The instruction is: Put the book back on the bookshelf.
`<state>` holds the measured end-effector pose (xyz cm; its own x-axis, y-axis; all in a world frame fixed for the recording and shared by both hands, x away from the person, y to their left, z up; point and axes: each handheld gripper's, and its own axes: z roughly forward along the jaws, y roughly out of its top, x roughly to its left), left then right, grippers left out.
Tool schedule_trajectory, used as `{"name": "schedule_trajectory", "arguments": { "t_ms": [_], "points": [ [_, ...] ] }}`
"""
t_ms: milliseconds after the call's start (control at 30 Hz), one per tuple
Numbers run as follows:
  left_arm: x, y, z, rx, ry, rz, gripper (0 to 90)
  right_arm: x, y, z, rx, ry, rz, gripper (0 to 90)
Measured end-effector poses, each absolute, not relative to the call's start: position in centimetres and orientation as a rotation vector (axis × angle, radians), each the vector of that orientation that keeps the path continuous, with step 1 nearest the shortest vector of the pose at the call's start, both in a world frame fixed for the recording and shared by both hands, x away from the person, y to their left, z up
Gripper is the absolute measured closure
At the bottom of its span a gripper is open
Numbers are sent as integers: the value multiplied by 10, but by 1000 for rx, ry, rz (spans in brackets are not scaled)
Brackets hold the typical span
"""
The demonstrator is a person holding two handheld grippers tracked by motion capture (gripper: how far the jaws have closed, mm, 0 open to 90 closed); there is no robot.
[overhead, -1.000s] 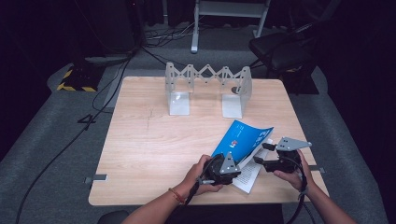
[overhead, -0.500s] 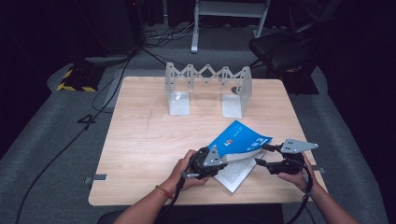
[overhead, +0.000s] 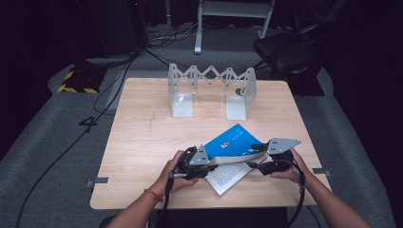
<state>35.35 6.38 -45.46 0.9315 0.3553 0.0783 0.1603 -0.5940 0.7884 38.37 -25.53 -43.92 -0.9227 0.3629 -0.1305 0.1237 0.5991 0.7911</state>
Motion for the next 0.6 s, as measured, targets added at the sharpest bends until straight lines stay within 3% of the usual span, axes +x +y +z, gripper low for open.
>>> {"name": "schedule_trajectory", "arguments": {
  "t_ms": [333, 600],
  "points": [
    [357, 85, -454, 2216, 374, 268, 715, 402, -258, -461, 398, 2531, 1116, 355],
    [364, 99, -452, 2215, 382, 264, 706, 406, -261, -468, 396, 2508, 1170, 519]
  ]
}}
